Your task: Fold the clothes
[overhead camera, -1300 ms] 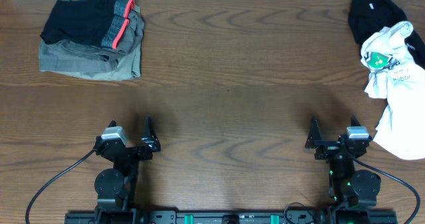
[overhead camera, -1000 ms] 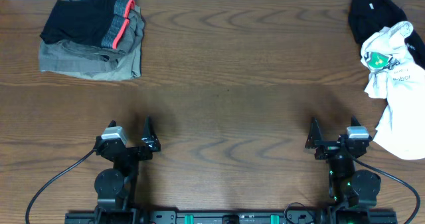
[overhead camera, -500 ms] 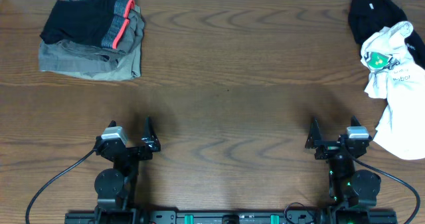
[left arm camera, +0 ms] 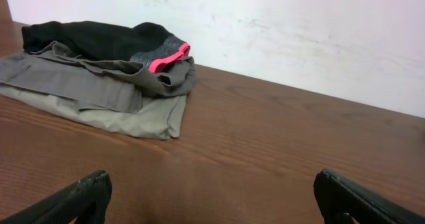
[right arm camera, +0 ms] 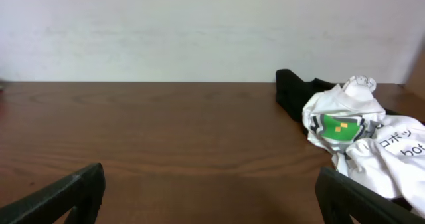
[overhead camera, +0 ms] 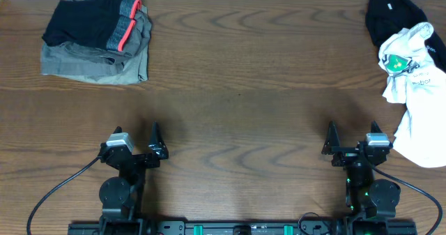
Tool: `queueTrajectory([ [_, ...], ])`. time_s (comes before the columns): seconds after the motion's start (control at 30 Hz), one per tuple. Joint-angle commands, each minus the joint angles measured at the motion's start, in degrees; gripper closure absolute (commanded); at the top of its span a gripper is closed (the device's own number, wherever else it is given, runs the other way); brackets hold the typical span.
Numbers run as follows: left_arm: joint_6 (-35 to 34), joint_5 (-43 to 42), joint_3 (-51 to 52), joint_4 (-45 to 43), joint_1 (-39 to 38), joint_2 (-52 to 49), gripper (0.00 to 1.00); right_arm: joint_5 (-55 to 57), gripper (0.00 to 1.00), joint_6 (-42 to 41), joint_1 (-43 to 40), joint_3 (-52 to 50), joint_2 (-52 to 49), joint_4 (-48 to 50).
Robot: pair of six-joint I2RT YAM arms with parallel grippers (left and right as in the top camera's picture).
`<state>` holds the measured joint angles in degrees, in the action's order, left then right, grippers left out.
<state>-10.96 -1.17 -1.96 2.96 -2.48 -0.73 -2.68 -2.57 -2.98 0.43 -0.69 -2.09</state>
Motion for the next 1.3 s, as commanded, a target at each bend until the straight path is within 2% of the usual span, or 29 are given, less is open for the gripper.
queueTrajectory([
  [0.0,-0.7,0.1,1.7,1.0,-0.2,0.4,0.02,1.0,0.01,0.1,-0.4,-0.1,0.3,0.2],
  [0.13,-0.7,0.1,1.7,0.6,-0.2,0.4,0.02,0.6,0.01,-0.2,-0.4,-0.1,0.3,1.1],
  [0.3,-0.7,-1.8,1.7,-0.1,-0.2,0.4,0.02,-7.5,0.01,-0.8,-0.4,-0.1,0.3,6.4],
  [0.47,-0.7,-2.9,0.5,-1.3,-0.2,0.0,0.02,-9.9,0.01,-0.8,-0.4,0.3,0.1,6.8],
  [0.67,-0.7,-2.7,-6.5,-1.3,-0.2,-8.0,0.02,-9.8,0.01,0.1,-0.4,5.6,-4.9,6.4],
  [0.83,-0.5,-2.7,-16.6,-0.3,-0.2,-22.2,0.02,-11.1,0.01,1.1,-0.4,15.2,-17.1,6.1],
  [0.97,-0.5,-3.0,-27.9,4.3,-0.2,-35.5,0.02,-14.4,0.01,3.6,-0.4,26.1,-30.4,3.6],
  [1.27,2.4,-7.5,-52.2,17.7,-0.7,-59.6,0.02,-18.0,0.01,8.1,-0.4,55.5,-61.1,-15.6],
])
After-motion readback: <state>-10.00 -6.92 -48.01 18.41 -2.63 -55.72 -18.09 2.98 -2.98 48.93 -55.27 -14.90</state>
